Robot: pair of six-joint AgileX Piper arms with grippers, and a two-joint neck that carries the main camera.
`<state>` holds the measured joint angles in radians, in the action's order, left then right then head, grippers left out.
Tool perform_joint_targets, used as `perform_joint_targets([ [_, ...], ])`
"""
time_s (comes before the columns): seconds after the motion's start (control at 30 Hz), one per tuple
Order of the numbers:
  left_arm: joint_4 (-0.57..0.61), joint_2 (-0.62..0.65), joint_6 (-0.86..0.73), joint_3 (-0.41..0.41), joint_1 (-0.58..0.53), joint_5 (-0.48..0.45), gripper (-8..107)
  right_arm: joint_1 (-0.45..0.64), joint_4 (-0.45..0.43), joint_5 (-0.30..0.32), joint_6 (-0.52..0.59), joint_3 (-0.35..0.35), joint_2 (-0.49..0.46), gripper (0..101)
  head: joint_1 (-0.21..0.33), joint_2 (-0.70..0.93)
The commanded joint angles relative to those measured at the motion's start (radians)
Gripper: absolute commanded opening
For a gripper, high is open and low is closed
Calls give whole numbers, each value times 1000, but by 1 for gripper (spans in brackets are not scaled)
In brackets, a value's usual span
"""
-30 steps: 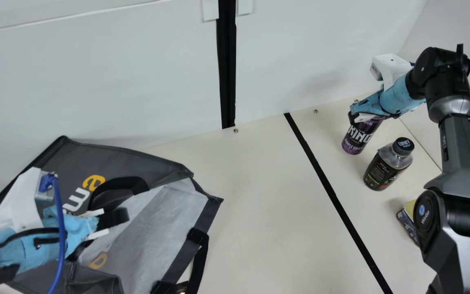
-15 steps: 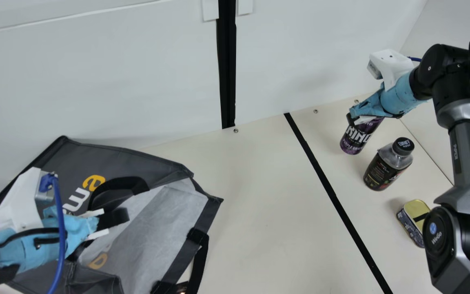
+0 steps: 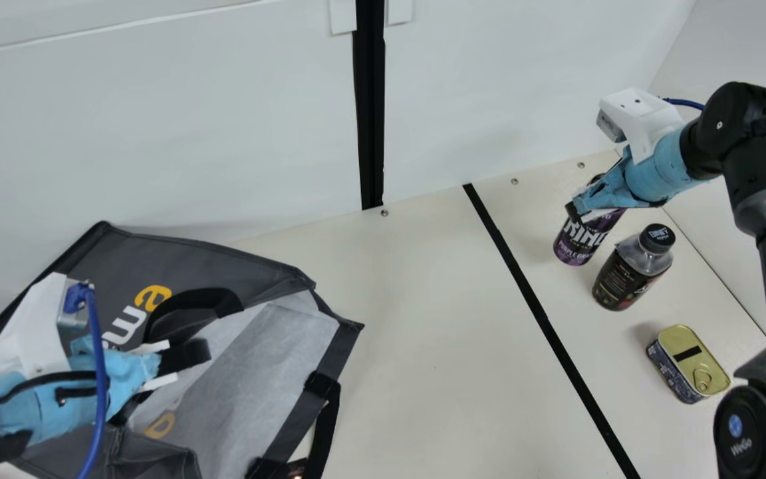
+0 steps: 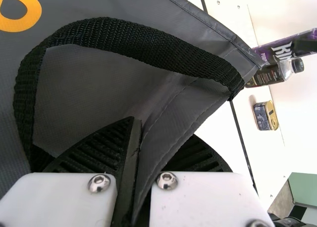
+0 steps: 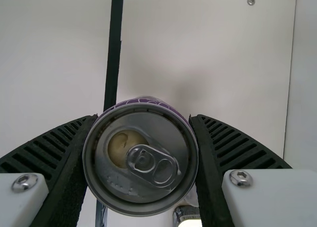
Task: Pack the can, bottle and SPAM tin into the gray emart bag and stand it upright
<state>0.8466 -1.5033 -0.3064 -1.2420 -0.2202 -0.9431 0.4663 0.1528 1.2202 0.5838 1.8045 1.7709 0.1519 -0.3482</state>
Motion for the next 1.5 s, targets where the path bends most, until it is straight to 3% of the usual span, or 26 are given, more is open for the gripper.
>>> perform_joint_targets([
  [0.0,0,0,0,0,0,0,-8,-1,-1,0,15,-18,-20,0,23,-1],
  [0.7,0,0,0,0,0,0,-8,-15,24,0,163,-242,-227,0,23,-1],
  [1.47,0,0,0,0,0,0,-8,-73,152,0,297,-527,-404,0,23,-1],
])
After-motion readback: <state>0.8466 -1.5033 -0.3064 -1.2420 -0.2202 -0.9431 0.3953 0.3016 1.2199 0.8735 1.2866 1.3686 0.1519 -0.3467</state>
